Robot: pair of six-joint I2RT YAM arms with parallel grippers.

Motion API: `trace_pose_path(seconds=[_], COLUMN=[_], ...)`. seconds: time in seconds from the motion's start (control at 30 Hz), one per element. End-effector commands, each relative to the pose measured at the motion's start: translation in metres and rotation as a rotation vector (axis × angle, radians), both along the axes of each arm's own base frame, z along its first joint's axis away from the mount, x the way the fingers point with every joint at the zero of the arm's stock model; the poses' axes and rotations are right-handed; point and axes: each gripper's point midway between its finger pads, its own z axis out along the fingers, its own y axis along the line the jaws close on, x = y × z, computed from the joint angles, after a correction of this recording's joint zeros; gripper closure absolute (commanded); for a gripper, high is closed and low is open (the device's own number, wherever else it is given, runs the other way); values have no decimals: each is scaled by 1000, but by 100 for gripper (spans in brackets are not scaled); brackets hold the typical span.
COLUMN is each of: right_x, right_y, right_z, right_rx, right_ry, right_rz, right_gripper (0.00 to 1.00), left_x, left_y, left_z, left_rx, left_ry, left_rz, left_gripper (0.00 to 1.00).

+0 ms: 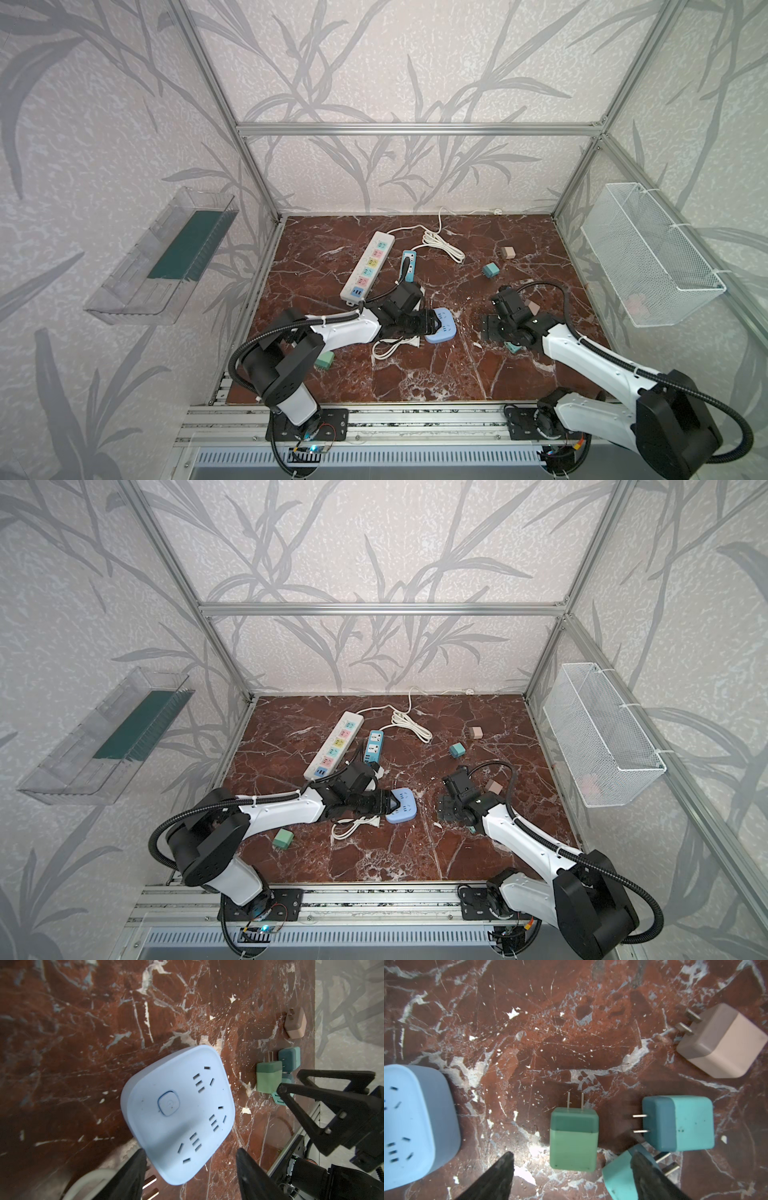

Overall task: Insert the plug
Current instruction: 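Lower the right gripper onto the light-green adapter and close on it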

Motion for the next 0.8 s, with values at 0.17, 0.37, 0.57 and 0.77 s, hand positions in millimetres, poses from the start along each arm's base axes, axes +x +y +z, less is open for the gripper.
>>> trace_pose_path(seconds=[0.17,0.37,0.57,0.77], right_x=[2,1,-1,2], right_y=[-6,-3,2,5], right_z=[0,-11,-17,-20], right_rx=[24,54,76,75], right_ry=[-5,22,56,77], right_rz=[-55,-78,-75,-79], right_gripper=[25,31,34,36], left_x=[14,19,14,8], left_y=[4,38,58,60], left_z=[68,102,106,105], left_rx=[-18,37,43,-7], left_ry=[-164,-302,-317,-299], left_rz=[-4,63,103,121], left_gripper=[29,24,24,24])
